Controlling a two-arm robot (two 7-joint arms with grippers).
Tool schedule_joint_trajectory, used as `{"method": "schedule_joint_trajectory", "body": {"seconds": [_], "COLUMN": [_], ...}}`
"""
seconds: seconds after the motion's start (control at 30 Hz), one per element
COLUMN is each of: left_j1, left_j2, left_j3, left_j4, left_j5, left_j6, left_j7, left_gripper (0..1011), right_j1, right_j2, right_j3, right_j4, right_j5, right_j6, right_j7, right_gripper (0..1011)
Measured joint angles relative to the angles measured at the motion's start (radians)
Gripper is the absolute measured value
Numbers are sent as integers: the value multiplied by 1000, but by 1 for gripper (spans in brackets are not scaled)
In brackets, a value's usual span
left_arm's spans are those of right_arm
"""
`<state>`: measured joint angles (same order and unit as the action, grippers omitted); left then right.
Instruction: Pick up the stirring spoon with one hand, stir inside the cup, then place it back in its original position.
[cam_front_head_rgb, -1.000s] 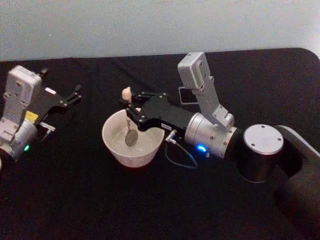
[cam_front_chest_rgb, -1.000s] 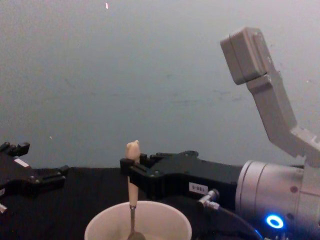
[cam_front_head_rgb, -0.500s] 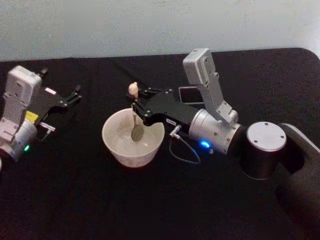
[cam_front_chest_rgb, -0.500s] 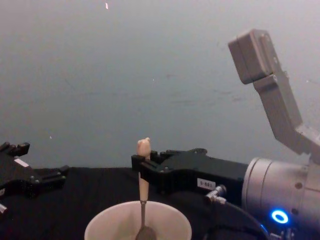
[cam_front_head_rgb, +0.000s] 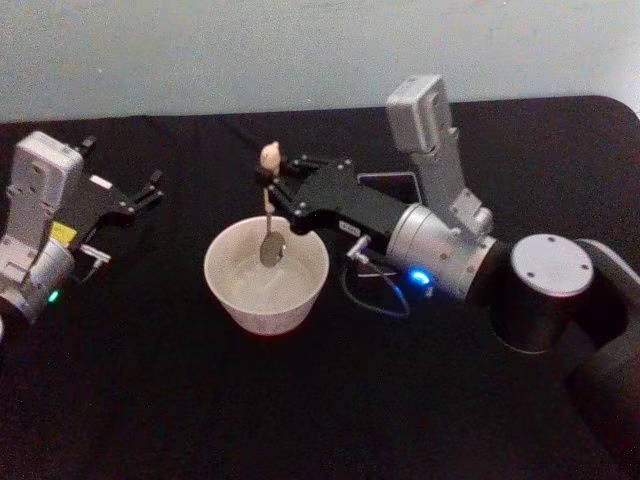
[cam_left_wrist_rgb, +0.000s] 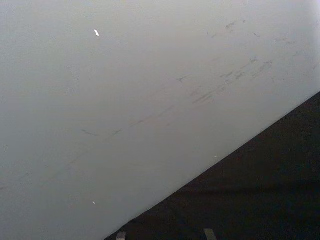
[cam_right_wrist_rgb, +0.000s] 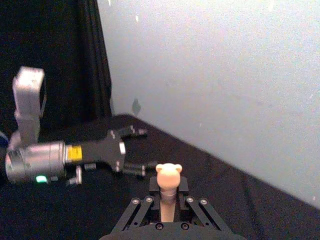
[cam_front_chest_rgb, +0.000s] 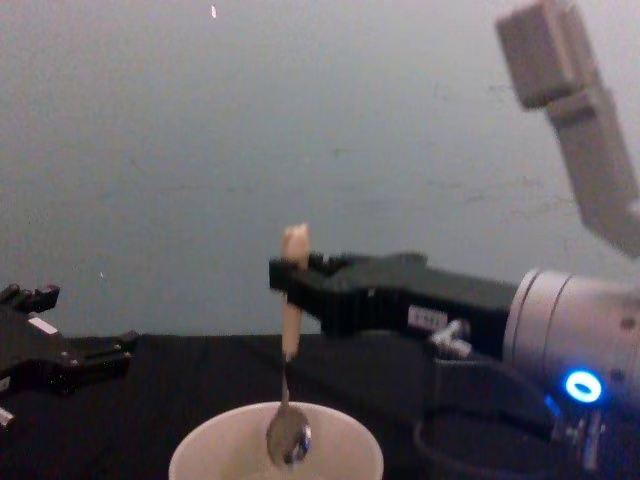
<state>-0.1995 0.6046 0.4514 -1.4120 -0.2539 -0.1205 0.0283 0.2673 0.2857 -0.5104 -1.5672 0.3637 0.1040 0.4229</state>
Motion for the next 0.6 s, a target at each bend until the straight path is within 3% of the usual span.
{"method": "schedule_joint_trajectory", "body": {"seconds": [0.23, 0.6], "left_j1": [0, 0], "left_j2": [0, 0], "left_j3": [0, 0], "left_j4": [0, 0], "left_j5": [0, 0], "left_j6": [0, 0], "left_j7": [0, 0], "left_gripper": [1001, 1001], "right_j1": [-20, -39], "right_j2": [25, 64], "right_j3": [44, 94], "right_j4": [-108, -190], "right_j5": [64, 76], "right_j6": [0, 19], "right_j7": [-8, -80], "right_gripper": [204, 204]}}
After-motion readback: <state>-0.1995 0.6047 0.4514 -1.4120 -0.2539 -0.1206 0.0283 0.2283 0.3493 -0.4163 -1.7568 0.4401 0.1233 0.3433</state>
